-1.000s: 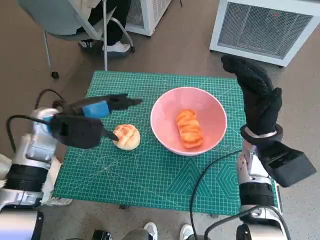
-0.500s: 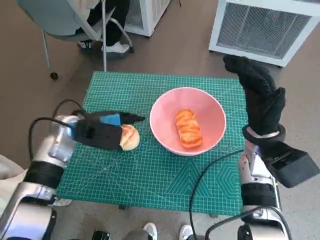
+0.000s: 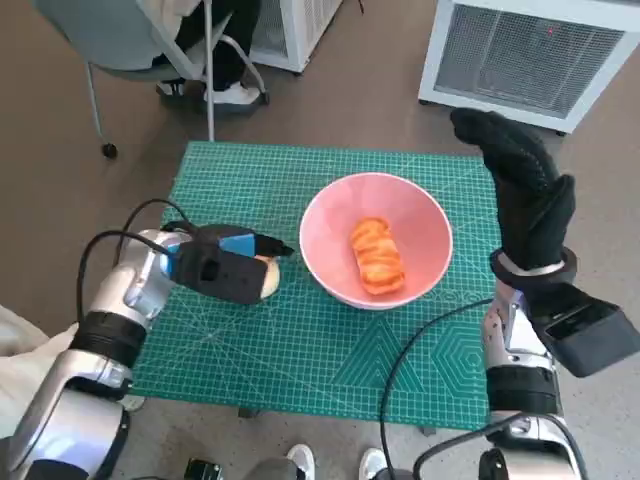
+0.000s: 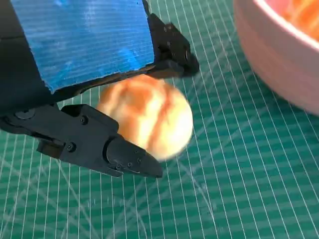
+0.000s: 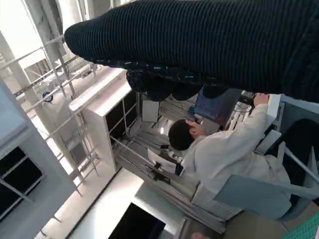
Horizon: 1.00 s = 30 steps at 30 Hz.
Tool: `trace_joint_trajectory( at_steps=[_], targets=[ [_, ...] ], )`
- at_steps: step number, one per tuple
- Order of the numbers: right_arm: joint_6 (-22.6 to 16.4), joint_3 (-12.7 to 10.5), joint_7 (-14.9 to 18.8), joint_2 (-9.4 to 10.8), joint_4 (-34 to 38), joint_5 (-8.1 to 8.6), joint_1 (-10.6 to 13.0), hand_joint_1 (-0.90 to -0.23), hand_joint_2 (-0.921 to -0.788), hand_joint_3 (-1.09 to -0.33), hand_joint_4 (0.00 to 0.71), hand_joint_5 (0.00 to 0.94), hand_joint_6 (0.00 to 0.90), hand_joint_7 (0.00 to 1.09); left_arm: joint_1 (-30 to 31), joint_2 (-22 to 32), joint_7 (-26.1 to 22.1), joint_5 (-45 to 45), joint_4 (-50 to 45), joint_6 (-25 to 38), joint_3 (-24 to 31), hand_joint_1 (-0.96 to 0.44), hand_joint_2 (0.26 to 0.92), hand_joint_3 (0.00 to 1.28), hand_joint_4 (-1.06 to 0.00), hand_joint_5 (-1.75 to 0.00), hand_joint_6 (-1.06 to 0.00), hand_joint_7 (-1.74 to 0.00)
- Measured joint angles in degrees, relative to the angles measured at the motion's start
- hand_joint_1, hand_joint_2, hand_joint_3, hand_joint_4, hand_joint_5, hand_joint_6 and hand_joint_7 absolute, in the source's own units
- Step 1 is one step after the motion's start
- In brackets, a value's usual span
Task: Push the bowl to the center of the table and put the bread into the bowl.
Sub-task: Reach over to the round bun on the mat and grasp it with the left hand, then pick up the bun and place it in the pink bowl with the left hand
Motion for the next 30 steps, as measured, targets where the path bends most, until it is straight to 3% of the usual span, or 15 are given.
trace_joint_trajectory(
  at_steps=[4, 9, 14, 21, 30],
  targets=[
    [0.0, 0.0, -0.2, 0.0, 0.0, -0.31, 0.2, -0.616, -0.921, -0.719, 0.368, 0.001, 0.197, 0.34, -0.3, 0.4, 1.5, 0.0, 0.3, -1.3, 0.4, -0.01, 0.918, 0.07, -0.67, -1.18, -0.64, -1.06],
    [-0.1, 0.0, -0.6, 0.0, -0.3, -0.67, 0.6, -0.615, -0.921, -0.720, 0.368, 0.001, 0.196, 0.34, -0.2, 1.2, 1.6, -1.1, 0.0, -2.6, 2.0, 0.00, 0.919, 0.06, -0.66, -1.29, -0.69, -0.98],
    [-0.1, 0.0, -0.9, 0.1, -0.6, -0.66, 1.0, -0.615, -0.921, -0.720, 0.368, 0.001, 0.195, 0.34, 0.1, 3.4, -0.2, -5.0, -5.0, -2.8, 5.9, 0.00, 0.918, 0.06, -0.68, -1.26, -0.68, -1.02],
    [0.0, 0.1, -0.9, 0.2, -0.6, -0.56, 1.0, -0.615, -0.921, -0.719, 0.368, 0.001, 0.195, 0.34, 0.1, 5.3, -2.1, -12.8, -19.5, -0.3, 13.6, 0.00, 0.915, 0.05, -0.70, -1.22, -0.69, -1.04],
    [0.3, 0.1, -0.8, 0.7, -0.5, -0.42, 1.0, -0.614, -0.921, -0.719, 0.369, 0.001, 0.194, 0.34, -1.1, 2.7, 3.2, -16.2, -33.3, 0.2, 18.3, 0.00, 0.902, 0.04, -0.75, -1.10, -0.70, -1.09]
  ],
)
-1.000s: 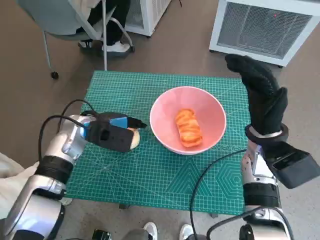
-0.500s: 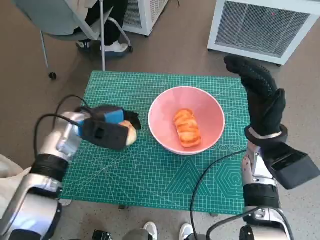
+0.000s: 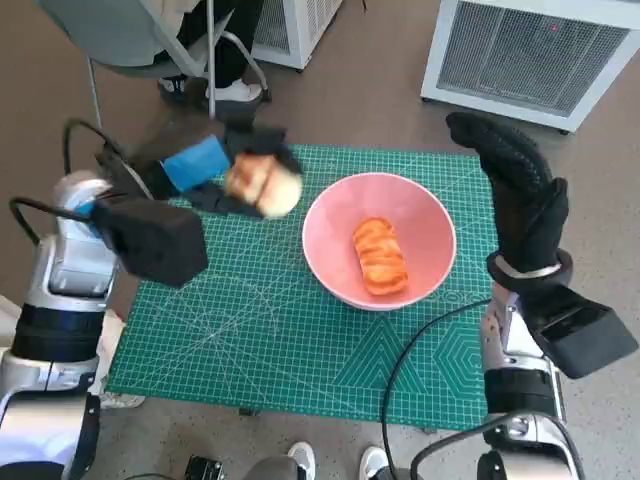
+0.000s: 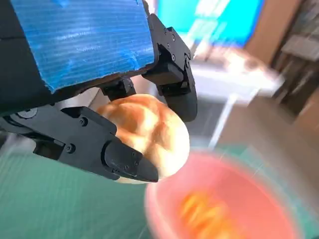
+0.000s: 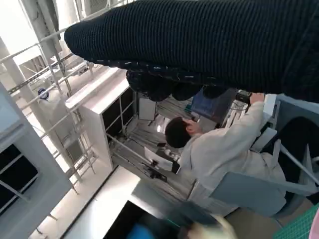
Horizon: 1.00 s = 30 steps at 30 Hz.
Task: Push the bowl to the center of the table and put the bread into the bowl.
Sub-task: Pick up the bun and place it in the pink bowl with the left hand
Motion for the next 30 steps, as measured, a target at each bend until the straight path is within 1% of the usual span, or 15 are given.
trace_joint_trajectory(
  at_steps=[3, 5, 7, 9, 13, 15, 16, 18, 19, 20, 21, 22, 24, 27, 30],
  targets=[
    [0.1, 0.1, 0.0, 0.2, 0.1, 0.06, -0.1, -0.613, -0.921, -0.720, 0.369, 0.001, 0.194, 0.34, -0.5, -2.2, 2.6, 0.1, -0.9, -1.8, -0.4, 0.00, 0.900, 0.03, -0.77, -1.07, -0.71, -1.09],
    [0.1, 0.1, 0.0, 0.3, 0.1, 0.09, -0.1, -0.612, -0.921, -0.720, 0.369, 0.001, 0.194, 0.34, -0.8, -3.5, 3.7, 0.4, -0.4, -3.2, -1.0, 0.00, 0.905, 0.02, -0.77, -1.03, -0.71, -1.13],
    [0.1, 0.1, 0.0, 0.4, 0.1, 0.10, -0.1, -0.612, -0.921, -0.720, 0.369, 0.001, 0.194, 0.34, -1.2, -5.0, 4.1, 0.5, 1.3, -5.1, -2.0, 0.00, 0.912, 0.02, -0.76, -1.02, -0.69, -1.16],
    [0.1, 0.1, 0.0, 0.5, 0.1, 0.10, -0.1, -0.612, -0.921, -0.720, 0.369, 0.001, 0.194, 0.34, -1.6, -6.2, 3.8, 0.6, 3.4, -6.5, -3.4, 0.00, 0.917, 0.04, -0.72, -1.04, -0.68, -1.20],
    [0.2, 0.2, 0.0, 0.6, 0.0, 0.17, -0.1, -0.614, -0.921, -0.720, 0.369, 0.001, 0.194, 0.34, -2.6, -8.2, 1.4, 0.6, 8.5, -7.3, -6.0, 0.00, 0.920, 0.08, -0.65, -1.19, -0.63, -1.18],
    [0.3, 0.1, 0.0, 0.6, -0.1, 0.32, -0.1, -0.617, -0.921, -0.720, 0.369, 0.001, 0.194, 0.34, -2.9, -8.9, 0.3, 0.8, 10.5, -7.0, -7.0, 0.00, 0.920, 0.16, -0.57, -1.26, -0.54, -1.28],
    [0.3, 0.1, 0.0, 0.6, -0.2, 0.42, 0.0, -0.617, -0.921, -0.720, 0.369, 0.001, 0.194, 0.34, -3.1, -9.3, -0.2, 1.0, 11.5, -6.7, -7.6, -0.01, 0.905, 0.15, -0.53, -1.14, -0.49, -1.17],
    [0.3, 0.0, 0.0, 0.5, -0.3, 0.48, 0.0, -0.618, -0.921, -0.719, 0.369, 0.001, 0.194, 0.34, -3.6, -9.8, -1.2, 1.7, 13.0, -5.3, -8.7, -0.06, 0.887, 0.10, -0.49, -0.60, -0.44, -0.72],
    [0.3, 0.0, 0.0, 0.5, -0.4, 0.51, 0.1, -0.618, -0.921, -0.719, 0.369, 0.001, 0.194, 0.34, -3.9, -10.0, -2.0, 2.1, 13.7, -4.1, -9.3, -0.07, 0.884, 0.07, -0.46, -0.39, -0.41, -0.55],
    [0.3, 0.0, 0.0, 0.4, -0.5, 0.52, 0.1, -0.618, -0.921, -0.719, 0.369, 0.001, 0.194, 0.34, -4.1, -10.2, -2.7, 2.6, 14.3, -3.1, -9.9, -0.08, 0.882, 0.05, -0.44, -0.32, -0.39, -0.49],
    [0.4, 0.0, 0.0, 0.3, -0.6, 0.53, 0.1, -0.618, -0.921, -0.719, 0.369, 0.001, 0.194, 0.34, -4.4, -10.3, -3.6, 3.1, 14.8, -1.9, -10.4, -0.09, 0.879, 0.04, -0.42, -0.20, -0.38, -0.38],
    [0.4, -0.1, 0.0, 0.2, -0.7, 0.55, 0.1, -0.616, -0.921, -0.719, 0.369, 0.001, 0.194, 0.34, -4.7, -10.5, -4.6, 3.5, 15.2, -0.3, -10.9, -0.09, 0.874, 0.03, -0.38, -0.16, -0.36, -0.33],
    [0.4, -0.1, 0.0, -0.1, -0.9, 0.56, 0.1, -0.612, -0.921, -0.719, 0.369, 0.000, 0.196, 0.34, -5.3, -10.6, -6.9, 4.1, 15.7, 3.1, -12.0, -0.10, 0.858, 0.01, -0.27, -0.07, -0.30, -0.22],
    [0.4, -0.2, 0.0, -0.4, -1.3, 0.55, 0.2, -0.607, -0.921, -0.720, 0.369, 0.000, 0.198, 0.34, -5.8, -10.6, -9.9, 5.0, 15.9, 7.3, -13.0, -0.11, 0.844, 0.00, -0.19, -0.02, -0.26, -0.15],
    [0.4, -0.2, 0.0, -0.6, -1.6, 0.47, 0.4, -0.604, -0.921, -0.724, 0.369, 0.000, 0.200, 0.35, -6.3, -10.5, -12.3, 5.6, 15.9, 10.3, -13.7, -0.13, 0.834, 0.00, -0.15, -0.01, -0.24, -0.11]
  ],
)
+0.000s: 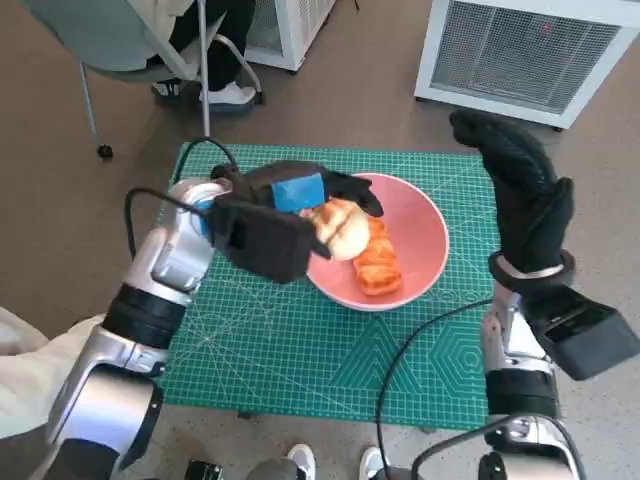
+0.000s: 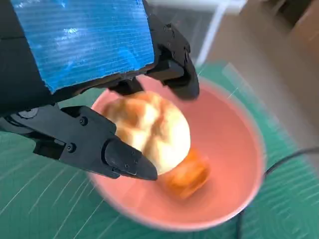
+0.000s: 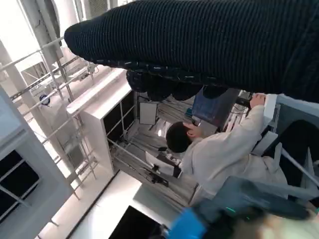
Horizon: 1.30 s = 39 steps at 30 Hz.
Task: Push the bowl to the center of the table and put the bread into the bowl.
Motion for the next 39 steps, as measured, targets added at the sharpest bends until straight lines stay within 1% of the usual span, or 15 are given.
trace_joint_trajectory(
  at_steps=[2, 6, 9, 12, 14, 20, 26, 28, 29, 31, 34, 35, 37, 39],
  targets=[
    [0.0, 0.0, 0.0, -0.1, -0.1, -0.08, 0.1, -0.603, -0.921, -0.726, 0.369, 0.000, 0.200, 0.35, -0.1, 0.1, -1.0, 0.0, -0.2, 0.9, -0.1, -0.15, 0.831, 0.00, -0.13, 0.00, -0.24, -0.10],
    [0.0, -0.1, -0.1, -0.3, -0.1, -0.19, 0.2, -0.601, -0.921, -0.729, 0.369, 0.000, 0.200, 0.35, 0.0, 0.2, -0.6, -0.1, -0.7, 0.0, 0.3, -0.23, 0.831, 0.00, -0.10, 0.00, -0.23, -0.08],
    [-0.1, -0.1, -0.2, -0.3, -0.1, -0.43, 0.2, -0.601, -0.921, -0.730, 0.369, 0.000, 0.199, 0.35, 0.4, 0.1, 1.2, -0.7, -1.5, -1.8, 1.4, -0.31, 0.838, 0.00, -0.08, 0.00, -0.23, -0.07],
    [-0.2, -0.1, -0.3, -0.3, -0.1, -0.62, 0.2, -0.601, -0.921, -0.731, 0.369, 0.000, 0.199, 0.35, 0.7, 0.1, 3.0, -1.6, -2.2, -3.3, 2.6, -0.36, 0.853, 0.01, -0.06, 0.00, -0.23, -0.06],
    [-0.2, -0.1, -0.4, -0.3, -0.1, -0.68, 0.2, -0.600, -0.921, -0.732, 0.369, 0.000, 0.199, 0.35, 1.0, -0.1, 4.3, -2.7, -2.3, -4.6, 3.9, -0.41, 0.876, 0.02, -0.05, 0.00, -0.22, -0.06],
    [-0.1, -0.1, -1.0, -0.5, -0.2, -0.80, 0.0, -0.605, -0.921, -0.731, 0.370, 0.001, 0.198, 0.35, 2.6, -1.3, 8.6, -8.5, -2.2, -10.7, 9.0, -0.43, 0.912, 0.03, -0.05, 0.00, -0.24, -0.06],
    [0.2, 0.0, -1.9, -0.6, -1.4, -0.93, -0.6, -0.603, -0.921, -0.732, 0.371, 0.001, 0.199, 0.35, 4.6, -4.0, 14.2, -15.0, -2.1, -16.4, 15.2, -0.41, 0.920, 0.08, -0.14, -0.04, -0.29, -0.08],
    [0.7, 0.0, -2.4, -0.6, -2.1, -1.23, -0.9, -0.604, -0.921, -0.736, 0.373, 0.002, 0.200, 0.35, 5.4, -5.3, 16.4, -17.1, -2.3, -18.5, 17.4, -0.41, 0.921, 0.14, -0.18, -0.05, -0.31, -0.09],
    [0.9, 0.0, -2.6, -0.6, -2.6, -1.42, -1.0, -0.604, -0.921, -0.736, 0.373, 0.002, 0.201, 0.35, 6.0, -6.2, 17.8, -18.4, -2.3, -19.8, 18.5, -0.41, 0.921, 0.14, -0.19, -0.05, -0.32, -0.09],
    [1.5, 0.1, -3.1, -0.7, -3.7, -1.97, -1.2, -0.604, -0.921, -0.739, 0.374, 0.002, 0.202, 0.35, 7.1, -8.1, 20.3, -20.9, -2.9, -21.8, 20.5, -0.39, 0.921, 0.21, -0.21, -0.05, -0.33, -0.10],
    [2.4, 0.1, -3.6, -0.7, -5.2, -2.45, -1.6, -0.602, -0.921, -0.740, 0.375, 0.002, 0.205, 0.35, 9.2, -11.0, 23.0, -24.3, -5.0, -23.6, 22.5, -0.38, 0.921, 0.29, -0.22, -0.05, -0.32, -0.10],
    [2.7, 0.1, -3.8, -0.7, -5.8, -2.54, -1.6, -0.602, -0.921, -0.740, 0.375, 0.002, 0.206, 0.35, 9.8, -12.0, 23.7, -25.4, -5.8, -24.1, 22.9, -0.38, 0.921, 0.30, -0.22, -0.04, -0.30, -0.14],
    [3.3, 0.2, -4.2, -0.7, -6.7, -2.78, -1.8, -0.600, -0.921, -0.741, 0.375, 0.002, 0.208, 0.35, 11.2, -14.0, 24.9, -27.4, -7.5, -24.8, 23.7, -0.38, 0.921, 0.35, -0.23, -0.03, -0.14, -0.44],
    [4.0, 0.2, -4.6, -0.7, -7.5, -2.90, -2.0, -0.596, -0.921, -0.742, 0.376, 0.002, 0.209, 0.36, 12.3, -15.5, 25.6, -29.0, -9.0, -25.2, 24.2, -0.39, 0.921, 0.38, -0.23, -0.02, -0.07, -0.56]
  ],
)
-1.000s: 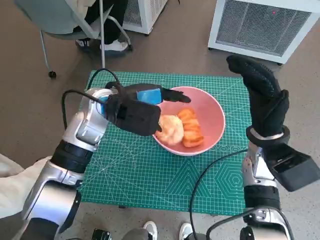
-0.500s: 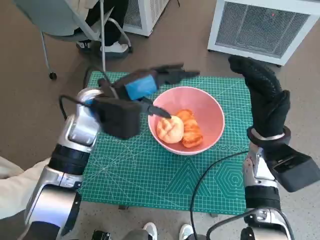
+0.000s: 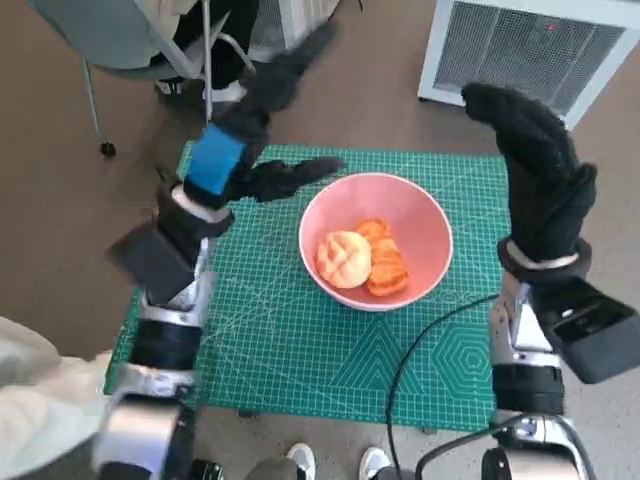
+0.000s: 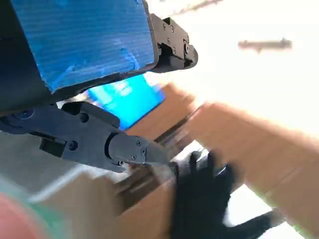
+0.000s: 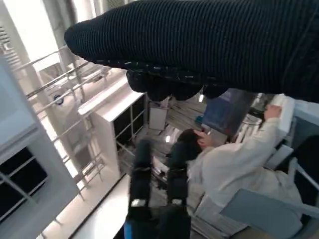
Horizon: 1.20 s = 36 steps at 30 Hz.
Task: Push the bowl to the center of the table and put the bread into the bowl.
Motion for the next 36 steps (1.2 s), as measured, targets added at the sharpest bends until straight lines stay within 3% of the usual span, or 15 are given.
trace_joint_trajectory(
  at_steps=[7, 23, 36],
  targets=[
    [1.1, -0.1, -1.0, 0.1, -1.7, 0.03, -0.6, -0.585, -0.921, -0.746, 0.376, 0.002, 0.211, 0.36, 2.1, -1.9, 0.6, -2.7, -3.3, 0.6, 0.6, -0.42, 0.921, 0.40, -0.23, -0.01, 0.00, -0.68],
    [1.8, 0.2, -3.0, 0.3, -2.4, -0.61, -1.6, -0.566, -0.921, -0.756, 0.371, 0.000, 0.225, 0.37, 5.2, -3.7, -0.1, -5.5, -7.1, 4.8, 0.3, -0.41, 0.921, 0.40, -0.23, -0.01, 0.00, -0.67],
    [2.5, 0.2, -3.3, 0.1, -3.4, -2.14, -1.7, -0.574, -0.921, -0.754, 0.360, 0.000, 0.226, 0.38, 5.5, -4.0, 0.1, -5.4, -7.3, 6.7, 0.4, -0.41, 0.921, 0.38, -0.21, -0.01, 0.00, -0.67]
  ],
)
